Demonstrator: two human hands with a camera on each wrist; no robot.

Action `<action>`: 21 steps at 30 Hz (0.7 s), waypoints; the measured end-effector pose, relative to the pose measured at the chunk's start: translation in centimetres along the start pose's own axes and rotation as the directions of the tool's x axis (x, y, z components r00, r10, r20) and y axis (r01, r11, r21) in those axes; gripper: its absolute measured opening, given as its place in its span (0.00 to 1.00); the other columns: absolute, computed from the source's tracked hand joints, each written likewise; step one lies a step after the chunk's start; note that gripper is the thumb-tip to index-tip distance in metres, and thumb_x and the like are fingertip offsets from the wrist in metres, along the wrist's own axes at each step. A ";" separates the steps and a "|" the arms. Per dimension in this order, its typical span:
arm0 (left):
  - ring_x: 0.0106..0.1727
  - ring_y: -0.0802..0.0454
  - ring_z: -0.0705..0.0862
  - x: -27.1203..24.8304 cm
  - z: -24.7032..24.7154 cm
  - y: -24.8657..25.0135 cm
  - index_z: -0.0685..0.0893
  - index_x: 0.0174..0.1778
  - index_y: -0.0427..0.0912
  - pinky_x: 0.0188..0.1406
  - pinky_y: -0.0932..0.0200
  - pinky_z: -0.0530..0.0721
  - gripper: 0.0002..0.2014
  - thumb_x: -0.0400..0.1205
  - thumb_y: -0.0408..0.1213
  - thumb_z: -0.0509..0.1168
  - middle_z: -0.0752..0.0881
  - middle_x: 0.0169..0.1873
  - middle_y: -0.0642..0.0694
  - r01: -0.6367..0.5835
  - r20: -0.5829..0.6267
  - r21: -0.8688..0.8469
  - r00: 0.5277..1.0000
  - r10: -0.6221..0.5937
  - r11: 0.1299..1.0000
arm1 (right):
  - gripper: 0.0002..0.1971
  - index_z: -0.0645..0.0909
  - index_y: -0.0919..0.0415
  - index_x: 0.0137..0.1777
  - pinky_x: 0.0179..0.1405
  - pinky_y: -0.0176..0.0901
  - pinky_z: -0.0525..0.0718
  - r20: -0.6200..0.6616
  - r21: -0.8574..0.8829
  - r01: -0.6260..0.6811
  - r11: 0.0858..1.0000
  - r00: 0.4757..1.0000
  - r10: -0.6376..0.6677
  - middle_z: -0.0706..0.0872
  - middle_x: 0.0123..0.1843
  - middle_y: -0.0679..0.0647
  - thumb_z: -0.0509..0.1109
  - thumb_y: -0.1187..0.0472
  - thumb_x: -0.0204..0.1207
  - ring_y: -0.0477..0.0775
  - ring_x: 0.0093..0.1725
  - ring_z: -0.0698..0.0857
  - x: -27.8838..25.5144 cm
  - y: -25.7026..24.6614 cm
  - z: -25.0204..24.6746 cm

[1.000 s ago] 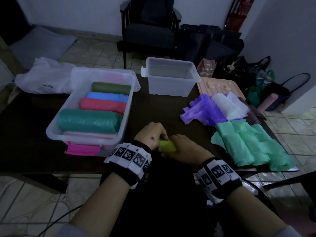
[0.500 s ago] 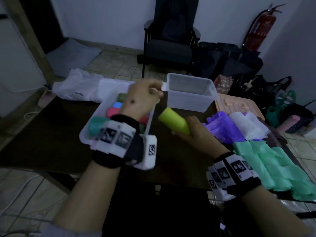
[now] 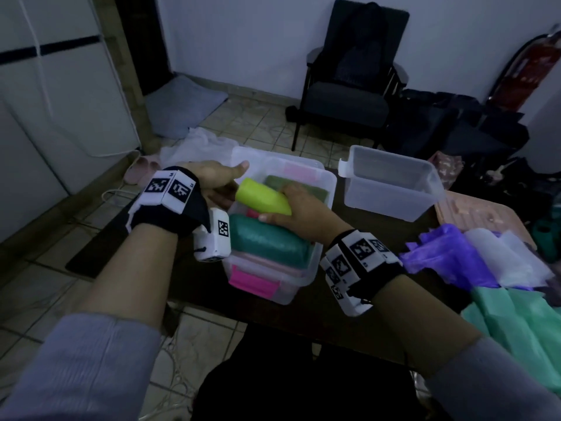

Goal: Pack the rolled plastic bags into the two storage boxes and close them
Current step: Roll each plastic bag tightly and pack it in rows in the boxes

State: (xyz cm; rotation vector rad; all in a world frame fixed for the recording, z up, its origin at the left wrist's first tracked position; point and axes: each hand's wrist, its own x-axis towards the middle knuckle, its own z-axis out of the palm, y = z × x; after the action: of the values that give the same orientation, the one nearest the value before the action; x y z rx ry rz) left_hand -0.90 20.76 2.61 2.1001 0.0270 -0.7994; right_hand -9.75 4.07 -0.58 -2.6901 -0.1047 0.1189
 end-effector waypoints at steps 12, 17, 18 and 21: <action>0.48 0.40 0.87 0.4 0.8 -0.8 0.84 0.56 0.27 0.59 0.42 0.84 0.22 0.77 0.45 0.71 0.88 0.50 0.33 -0.110 -0.096 0.381 0.983 0.157 0.918 | 0.29 0.69 0.54 0.76 0.71 0.54 0.63 0.078 -0.227 -0.006 0.974 0.997 0.024 0.72 0.72 0.59 0.48 0.38 0.82 0.61 0.73 0.67 -0.2 -0.3 0.2; 0.53 0.37 0.86 0.5 0.8 -0.5 0.81 0.44 0.31 0.57 0.45 0.84 0.19 0.78 0.48 0.69 0.86 0.46 0.34 -0.095 -0.071 0.514 0.986 0.153 0.853 | 0.40 0.54 0.57 0.82 0.70 0.58 0.68 0.002 -0.374 0.035 0.927 0.999 -0.037 0.68 0.76 0.58 0.52 0.32 0.77 0.60 0.74 0.69 -2.0 -1.7 1.8; 0.47 0.39 0.86 0.4 0.9 -0.3 0.79 0.38 0.34 0.53 0.50 0.85 0.18 0.79 0.48 0.69 0.84 0.40 0.36 -0.090 -0.071 0.544 0.986 0.153 0.834 | 0.41 0.52 0.56 0.82 0.69 0.58 0.68 -0.009 -0.382 0.039 0.923 0.999 -0.046 0.68 0.76 0.58 0.53 0.31 0.76 0.60 0.73 0.69 -2.0 -1.6 2.1; 0.26 0.48 0.75 -0.2 1.3 0.1 0.72 0.28 0.37 0.27 0.62 0.73 0.22 0.81 0.49 0.66 0.77 0.25 0.43 -0.075 -0.124 0.661 0.970 0.207 0.747 | 0.41 0.52 0.55 0.83 0.68 0.57 0.68 -0.012 -0.362 0.036 0.931 0.999 -0.043 0.68 0.76 0.58 0.53 0.32 0.77 0.60 0.74 0.68 -1.6 -1.2 2.4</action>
State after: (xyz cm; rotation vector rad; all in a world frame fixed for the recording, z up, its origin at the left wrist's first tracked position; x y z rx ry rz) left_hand -1.72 19.79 2.26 2.8003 -0.3606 -0.5481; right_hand -11.65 6.06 -2.11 -3.0555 -0.1912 0.0657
